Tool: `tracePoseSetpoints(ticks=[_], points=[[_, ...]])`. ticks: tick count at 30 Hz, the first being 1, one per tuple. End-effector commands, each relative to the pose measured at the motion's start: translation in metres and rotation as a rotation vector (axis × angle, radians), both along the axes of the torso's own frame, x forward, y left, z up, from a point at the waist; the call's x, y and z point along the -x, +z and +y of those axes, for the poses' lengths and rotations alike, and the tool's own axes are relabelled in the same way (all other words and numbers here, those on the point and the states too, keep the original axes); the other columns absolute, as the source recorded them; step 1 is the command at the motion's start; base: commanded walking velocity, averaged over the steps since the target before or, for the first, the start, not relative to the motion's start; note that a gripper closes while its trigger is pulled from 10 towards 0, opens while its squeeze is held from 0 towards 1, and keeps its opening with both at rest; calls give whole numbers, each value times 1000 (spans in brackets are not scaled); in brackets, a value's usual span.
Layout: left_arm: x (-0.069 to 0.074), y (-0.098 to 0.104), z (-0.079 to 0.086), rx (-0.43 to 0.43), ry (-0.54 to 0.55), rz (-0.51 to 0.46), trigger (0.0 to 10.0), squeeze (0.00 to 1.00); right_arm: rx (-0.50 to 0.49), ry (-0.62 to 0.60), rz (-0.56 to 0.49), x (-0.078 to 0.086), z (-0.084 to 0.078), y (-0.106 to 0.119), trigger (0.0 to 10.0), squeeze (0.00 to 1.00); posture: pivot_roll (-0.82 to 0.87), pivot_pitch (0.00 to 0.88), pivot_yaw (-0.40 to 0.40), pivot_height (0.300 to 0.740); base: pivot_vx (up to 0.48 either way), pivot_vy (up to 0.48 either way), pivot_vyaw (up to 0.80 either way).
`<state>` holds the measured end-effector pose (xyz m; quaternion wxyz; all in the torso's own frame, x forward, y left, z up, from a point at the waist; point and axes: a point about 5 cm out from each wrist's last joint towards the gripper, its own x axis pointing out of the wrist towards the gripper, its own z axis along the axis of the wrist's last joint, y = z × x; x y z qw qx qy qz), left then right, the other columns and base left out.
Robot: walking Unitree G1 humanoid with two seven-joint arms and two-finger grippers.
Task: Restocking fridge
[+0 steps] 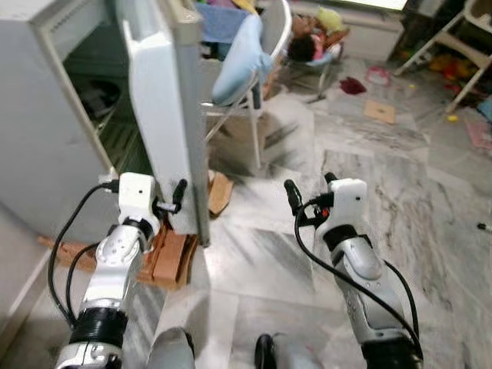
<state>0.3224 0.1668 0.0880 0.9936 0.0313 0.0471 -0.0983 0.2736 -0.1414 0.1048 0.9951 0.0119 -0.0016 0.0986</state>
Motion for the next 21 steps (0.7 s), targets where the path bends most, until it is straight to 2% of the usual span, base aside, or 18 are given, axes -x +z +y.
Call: tracePoseSetpoints(ticks=[1, 3, 7, 9, 12, 14, 16, 19, 21], points=[[-19, 20, -14, -23, -25, -74, 10000, 0, 12, -26, 0, 3, -7, 1, 10000, 0, -23, 88, -58, 740, 0, 0, 0], [-23, 22, -12, -18, 10, -82, 10000, 0, 13, -30, 5, 4, -7, -1, 10000, 0, -24, 89, -55, 740, 0, 0, 0], [-34, 28, -1, -35, 171, -104, 10000, 0, 13, -30, 11, 6, -6, -3, 10000, 0, -30, 89, -57, 740, 0, 0, 0], [-37, 30, 2, -29, 194, -111, 10000, 0, 14, -29, 10, 6, -6, -2, 10000, 0, -32, 90, -56, 740, 0, 0, 0], [-42, 31, 1, -20, 194, -110, 10000, 0, 17, -32, 13, 5, -8, -3, 10000, 0, -32, 90, -56, 740, 0, 0, 0], [-43, 32, -4, 16, 166, -109, 10000, 0, 18, -33, 13, 5, -8, -3, 10000, 0, -31, 92, -55, 740, 0, 0, 0], [-44, 32, -8, 18, 157, -112, 10000, 0, 19, -33, 14, 5, -8, -3, 10000, 0, -30, 92, -55, 740, 0, 0, 0], [-44, 31, -21, 5, 103, -119, 10000, 0, 18, -31, 14, 5, -7, -3, 10000, 0, -30, 92, -55, 740, 0, 0, 0], [-43, 30, -36, 5, 33, -124, 10000, 0, 19, -30, 15, 5, -6, -3, 10000, 0, -27, 91, -56, 740, 0, 0, 0]])
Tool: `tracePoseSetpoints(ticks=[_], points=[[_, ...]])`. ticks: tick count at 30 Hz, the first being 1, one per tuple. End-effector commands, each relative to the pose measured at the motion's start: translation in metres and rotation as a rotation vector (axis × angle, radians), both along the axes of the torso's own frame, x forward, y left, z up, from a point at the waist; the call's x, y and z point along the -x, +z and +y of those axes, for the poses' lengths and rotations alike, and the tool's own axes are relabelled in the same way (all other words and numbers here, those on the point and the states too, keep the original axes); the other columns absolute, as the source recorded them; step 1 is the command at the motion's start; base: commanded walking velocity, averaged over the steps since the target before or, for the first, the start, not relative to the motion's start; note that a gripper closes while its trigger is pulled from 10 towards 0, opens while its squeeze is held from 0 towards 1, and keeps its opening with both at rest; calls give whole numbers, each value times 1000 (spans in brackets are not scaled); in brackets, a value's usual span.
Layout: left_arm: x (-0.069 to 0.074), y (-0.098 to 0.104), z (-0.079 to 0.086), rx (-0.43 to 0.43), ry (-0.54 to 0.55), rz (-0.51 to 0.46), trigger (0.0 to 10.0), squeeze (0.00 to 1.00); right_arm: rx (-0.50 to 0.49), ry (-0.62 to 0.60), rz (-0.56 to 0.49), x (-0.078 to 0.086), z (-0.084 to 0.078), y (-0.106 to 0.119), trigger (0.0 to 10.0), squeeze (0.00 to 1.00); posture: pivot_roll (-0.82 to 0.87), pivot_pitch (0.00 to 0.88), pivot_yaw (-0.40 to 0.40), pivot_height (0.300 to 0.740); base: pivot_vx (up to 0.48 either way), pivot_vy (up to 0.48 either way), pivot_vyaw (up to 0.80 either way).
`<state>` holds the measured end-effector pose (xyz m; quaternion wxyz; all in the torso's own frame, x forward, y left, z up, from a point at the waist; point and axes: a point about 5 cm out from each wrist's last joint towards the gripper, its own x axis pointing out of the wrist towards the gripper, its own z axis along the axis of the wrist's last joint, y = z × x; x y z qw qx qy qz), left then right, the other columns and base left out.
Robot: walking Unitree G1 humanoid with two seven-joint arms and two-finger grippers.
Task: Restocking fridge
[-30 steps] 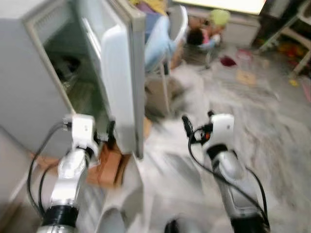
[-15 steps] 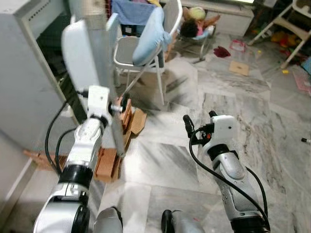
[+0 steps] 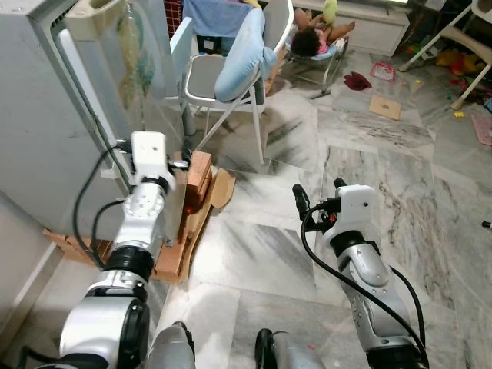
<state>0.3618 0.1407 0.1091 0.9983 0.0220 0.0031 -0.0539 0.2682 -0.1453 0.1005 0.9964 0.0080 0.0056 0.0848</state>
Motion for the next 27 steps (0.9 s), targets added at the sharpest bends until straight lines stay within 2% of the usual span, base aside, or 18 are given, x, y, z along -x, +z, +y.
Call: tracePoseSetpoints(ticks=[1, 4, 9, 10, 11, 12, 14, 15, 16, 18, 23, 27], points=[[-3, 8, -13, -24, -68, -38, 10000, 0, 11, -2, 2, 0, -2, 1, 10000, 0, -27, 91, -56, 740, 0, 0, 0], [0, 9, -20, -19, -76, -60, 10000, 0, 10, -4, 3, -1, -2, 0, 10000, 0, -27, 91, -56, 740, 0, 0, 0], [7, 3, -12, -15, -48, -66, 10000, 0, 6, -11, 4, 1, -4, 0, 10000, 0, -24, 91, -53, 740, 0, 0, 0], [10, 0, -7, -16, -34, -62, 10000, 0, 5, -13, 6, 1, -4, -1, 10000, 0, -17, 91, -52, 740, 0, 0, 0], [17, -7, 6, -23, -7, -53, 10000, 0, 4, -15, 9, 2, -4, -2, 10000, 0, -13, 91, -50, 740, 0, 0, 0], [17, -7, 6, -23, -7, -53, 10000, 0, 4, -15, 9, 2, -4, -2, 10000, 0, -13, 91, -50, 740, 0, 0, 0], [29, -13, 25, -44, 8, -63, 10000, 0, 0, -15, 10, 2, -3, -3, 10000, 0, -5, 91, -46, 740, 0, 0, 0], [29, -13, 25, -44, 8, -63, 10000, 0, 0, -15, 10, 2, -3, -3, 10000, 0, -5, 91, -46, 740, 0, 0, 0], [35, -15, 34, -41, 20, -73, 10000, 0, -3, -13, 10, 1, -2, -3, 10000, 0, -2, 92, -45, 740, 0, 0, 0], [37, -14, 37, -34, 25, -80, 10000, 0, -5, -12, 10, 0, -2, -2, 10000, 0, -2, 92, -45, 740, 0, 0, 0], [45, -12, 47, -25, 51, -88, 10000, 0, -6, -10, 6, -1, -1, -2, 10000, 0, -3, 85, -44, 740, 422, 55, 0], [60, -6, 53, -20, 67, -117, 10000, 0, 5, -30, 7, 1, -7, -2, 10000, 0, -2, 77, -42, 740, 338, 340, 0]])
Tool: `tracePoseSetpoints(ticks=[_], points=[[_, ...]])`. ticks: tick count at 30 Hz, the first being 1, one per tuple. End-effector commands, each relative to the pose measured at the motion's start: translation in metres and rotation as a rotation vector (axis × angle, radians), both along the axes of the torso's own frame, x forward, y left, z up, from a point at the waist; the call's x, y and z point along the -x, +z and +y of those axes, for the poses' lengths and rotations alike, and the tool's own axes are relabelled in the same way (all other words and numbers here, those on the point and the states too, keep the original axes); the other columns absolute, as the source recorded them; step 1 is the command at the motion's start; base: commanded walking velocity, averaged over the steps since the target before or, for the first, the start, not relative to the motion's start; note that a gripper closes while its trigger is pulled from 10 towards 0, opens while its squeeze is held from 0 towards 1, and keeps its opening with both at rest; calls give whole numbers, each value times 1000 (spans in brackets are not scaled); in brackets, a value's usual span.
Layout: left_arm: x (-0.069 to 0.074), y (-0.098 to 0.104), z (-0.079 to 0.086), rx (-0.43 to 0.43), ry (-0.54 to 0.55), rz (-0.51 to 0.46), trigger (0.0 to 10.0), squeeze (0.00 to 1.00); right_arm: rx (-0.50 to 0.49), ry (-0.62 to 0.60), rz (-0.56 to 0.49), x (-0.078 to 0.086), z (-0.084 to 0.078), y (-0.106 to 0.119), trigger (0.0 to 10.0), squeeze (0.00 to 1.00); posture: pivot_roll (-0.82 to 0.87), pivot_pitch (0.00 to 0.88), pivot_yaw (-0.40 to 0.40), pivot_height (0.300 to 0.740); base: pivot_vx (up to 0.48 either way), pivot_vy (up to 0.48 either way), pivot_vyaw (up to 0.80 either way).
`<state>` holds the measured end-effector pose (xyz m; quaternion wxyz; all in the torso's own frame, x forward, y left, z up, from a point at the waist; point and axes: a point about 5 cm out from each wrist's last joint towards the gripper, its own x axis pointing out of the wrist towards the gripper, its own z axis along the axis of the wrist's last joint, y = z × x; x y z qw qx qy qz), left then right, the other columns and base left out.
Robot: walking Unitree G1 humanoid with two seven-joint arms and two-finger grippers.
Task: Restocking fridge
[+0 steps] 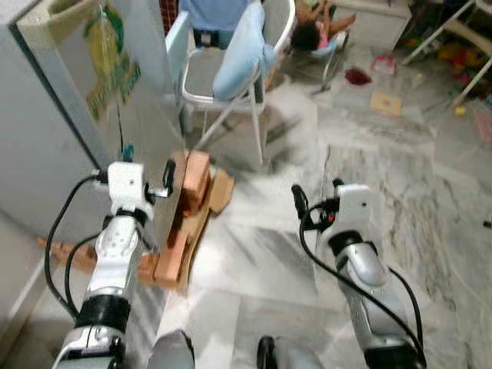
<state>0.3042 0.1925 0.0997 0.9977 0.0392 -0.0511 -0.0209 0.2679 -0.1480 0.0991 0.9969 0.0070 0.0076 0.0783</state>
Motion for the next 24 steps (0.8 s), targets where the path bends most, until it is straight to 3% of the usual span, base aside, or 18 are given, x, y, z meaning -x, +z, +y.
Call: tracePoseSetpoints(ticks=[1, 3, 6, 10, 15, 20, 24], points=[[6, 4, 1, 7, 2, -8, 10000, 0, 4, -21, 5, 2, -6, -1, 10000, 0, -1, 76, -42, 740, 322, 352, 0], [11, 5, 1, 6, -1, -9, 10000, 0, 6, -25, 6, 3, -7, -2, 10000, 0, -1, 76, -42, 740, 322, 352, 0], [28, 8, -2, 18, -10, -9, 10000, 0, 15, -38, 13, 4, -10, -4, 10000, 0, 15, 72, -46, 740, 320, 358, 0], [37, 8, -2, 16, -11, 3, 10000, 0, 18, -38, 15, 4, -10, -4, 10000, 0, 20, 73, -49, 740, 289, 371, 0], [57, 2, -3, 10, -15, 43, 10000, 0, 22, -47, 21, 3, -12, -6, 10000, 0, 30, 76, -51, 740, 0, 0, 0], [63, 0, -2, 7, -1, 62, 10000, 0, 26, -51, 23, 3, -12, -7, 10000, 0, 30, 77, -51, 740, 0, 0, 0], [60, 2, 12, -6, 94, 61, 10000, 0, 28, -58, 26, 3, -13, -7, 10000, 0, 29, 80, -54, 740, 0, 0, 0]])
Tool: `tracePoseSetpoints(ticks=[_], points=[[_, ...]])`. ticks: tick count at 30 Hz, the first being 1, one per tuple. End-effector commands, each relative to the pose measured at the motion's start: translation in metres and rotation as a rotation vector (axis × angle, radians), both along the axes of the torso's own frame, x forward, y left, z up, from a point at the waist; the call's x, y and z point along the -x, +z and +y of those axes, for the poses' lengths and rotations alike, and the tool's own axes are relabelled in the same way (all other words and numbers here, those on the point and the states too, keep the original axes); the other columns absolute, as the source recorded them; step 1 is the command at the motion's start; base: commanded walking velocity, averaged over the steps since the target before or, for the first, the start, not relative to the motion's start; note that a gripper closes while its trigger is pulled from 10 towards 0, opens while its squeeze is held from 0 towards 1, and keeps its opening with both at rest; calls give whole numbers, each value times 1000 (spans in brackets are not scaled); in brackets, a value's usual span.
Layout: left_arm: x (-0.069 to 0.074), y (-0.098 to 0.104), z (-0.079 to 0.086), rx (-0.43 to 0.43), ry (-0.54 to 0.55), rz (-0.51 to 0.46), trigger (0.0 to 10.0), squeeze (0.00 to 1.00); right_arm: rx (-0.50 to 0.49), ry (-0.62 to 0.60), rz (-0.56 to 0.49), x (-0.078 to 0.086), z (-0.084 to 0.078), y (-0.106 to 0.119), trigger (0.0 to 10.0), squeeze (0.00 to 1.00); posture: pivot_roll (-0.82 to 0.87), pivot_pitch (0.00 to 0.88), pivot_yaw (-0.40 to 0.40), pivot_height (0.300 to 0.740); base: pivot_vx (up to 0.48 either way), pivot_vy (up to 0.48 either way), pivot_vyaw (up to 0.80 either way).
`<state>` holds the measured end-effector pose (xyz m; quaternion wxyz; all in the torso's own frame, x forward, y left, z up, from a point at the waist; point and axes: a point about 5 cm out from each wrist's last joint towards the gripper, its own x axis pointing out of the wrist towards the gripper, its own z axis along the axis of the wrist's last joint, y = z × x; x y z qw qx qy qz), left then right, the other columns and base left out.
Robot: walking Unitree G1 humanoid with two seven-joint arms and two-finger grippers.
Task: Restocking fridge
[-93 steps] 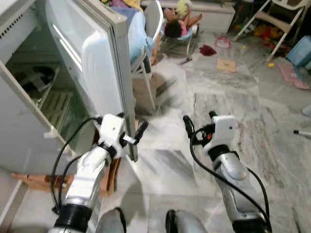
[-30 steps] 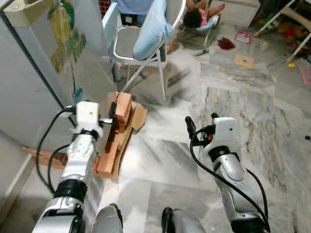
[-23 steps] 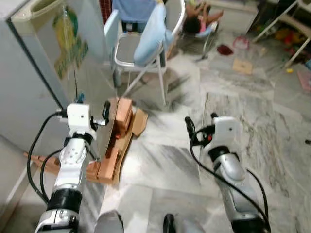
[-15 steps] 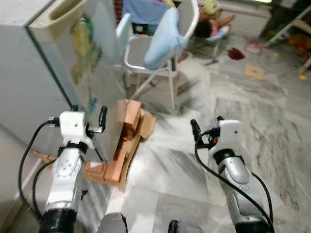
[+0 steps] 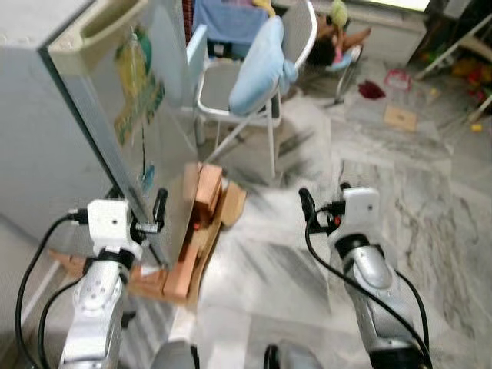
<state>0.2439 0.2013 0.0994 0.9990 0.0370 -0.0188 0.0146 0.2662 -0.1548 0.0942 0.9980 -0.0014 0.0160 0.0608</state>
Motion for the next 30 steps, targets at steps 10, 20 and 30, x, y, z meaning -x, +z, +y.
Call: tracePoseSetpoints(ticks=[10, 20, 30], points=[[-25, 7, 14, -32, 18, 3, 10000, 0, 15, -30, 10, 2, -7, 0, 10000, 0, 4, 83, -60, 740, 0, 0, 0], [-60, 10, 20, -47, 43, -5, 10000, 0, 35, -47, 13, 10, -16, 3, 10000, 0, -46, 96, -67, 740, 0, 0, 0], [-87, 14, 21, -59, 108, -30, 10000, 0, -147, 221, 63, 32, 11, 12, 10000, 0, -83, 105, -67, 740, 0, 0, 0]])
